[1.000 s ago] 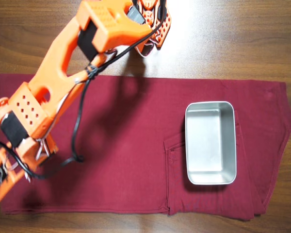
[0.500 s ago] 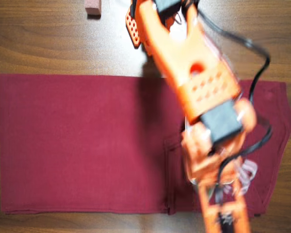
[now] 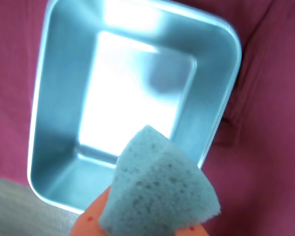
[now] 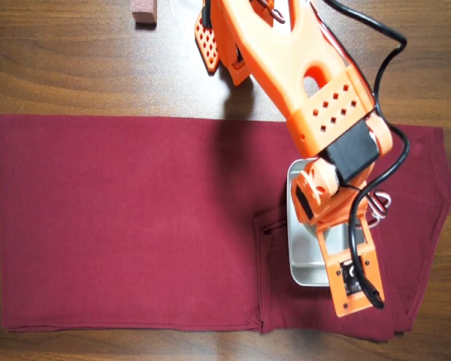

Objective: Grab the cube

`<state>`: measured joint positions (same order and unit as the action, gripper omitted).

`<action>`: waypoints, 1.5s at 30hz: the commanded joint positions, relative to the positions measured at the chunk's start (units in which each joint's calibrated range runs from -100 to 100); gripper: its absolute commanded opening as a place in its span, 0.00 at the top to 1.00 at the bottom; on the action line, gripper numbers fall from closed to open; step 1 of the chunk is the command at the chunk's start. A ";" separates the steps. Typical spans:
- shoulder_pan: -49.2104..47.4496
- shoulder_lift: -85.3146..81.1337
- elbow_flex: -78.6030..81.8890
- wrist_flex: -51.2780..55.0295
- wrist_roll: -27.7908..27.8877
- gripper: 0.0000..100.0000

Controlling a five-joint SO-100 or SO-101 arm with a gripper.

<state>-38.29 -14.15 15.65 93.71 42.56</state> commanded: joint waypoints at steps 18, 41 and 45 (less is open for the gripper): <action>1.43 0.43 -0.13 -3.58 0.10 0.62; 7.29 -2.76 0.50 -10.95 0.93 0.93; 10.26 -8.18 2.23 -13.07 3.47 1.00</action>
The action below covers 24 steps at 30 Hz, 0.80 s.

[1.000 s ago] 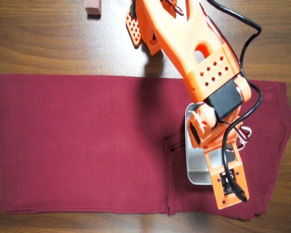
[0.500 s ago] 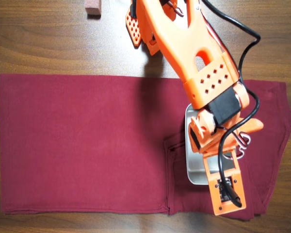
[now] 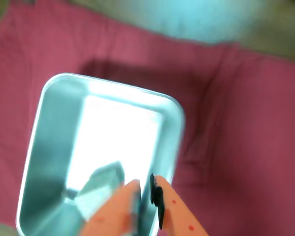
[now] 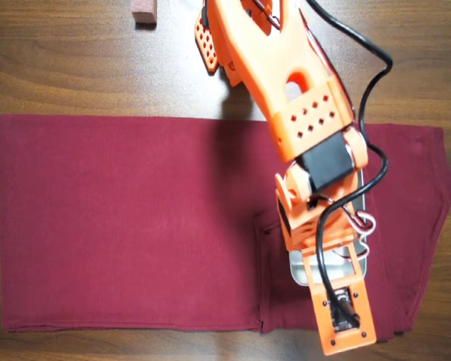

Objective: Grab the cube

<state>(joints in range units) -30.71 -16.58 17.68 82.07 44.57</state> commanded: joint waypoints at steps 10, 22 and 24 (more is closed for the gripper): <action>29.65 -58.92 56.83 -32.60 4.93 1.00; 35.99 -81.73 82.23 -10.47 5.27 1.00; 36.18 -81.73 82.23 3.27 5.18 1.00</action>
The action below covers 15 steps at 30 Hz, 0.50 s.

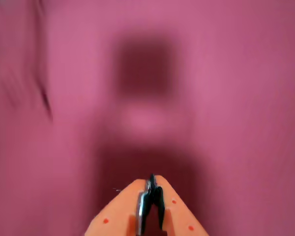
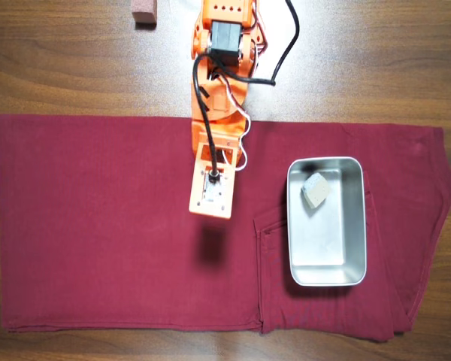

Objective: Grab the cube

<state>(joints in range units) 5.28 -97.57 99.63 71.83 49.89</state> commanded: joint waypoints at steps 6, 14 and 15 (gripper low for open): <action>-0.10 -0.74 0.37 28.17 -2.15 1.00; -0.10 -0.74 0.37 28.17 -2.20 1.00; -0.10 -0.74 0.37 28.17 -2.20 1.00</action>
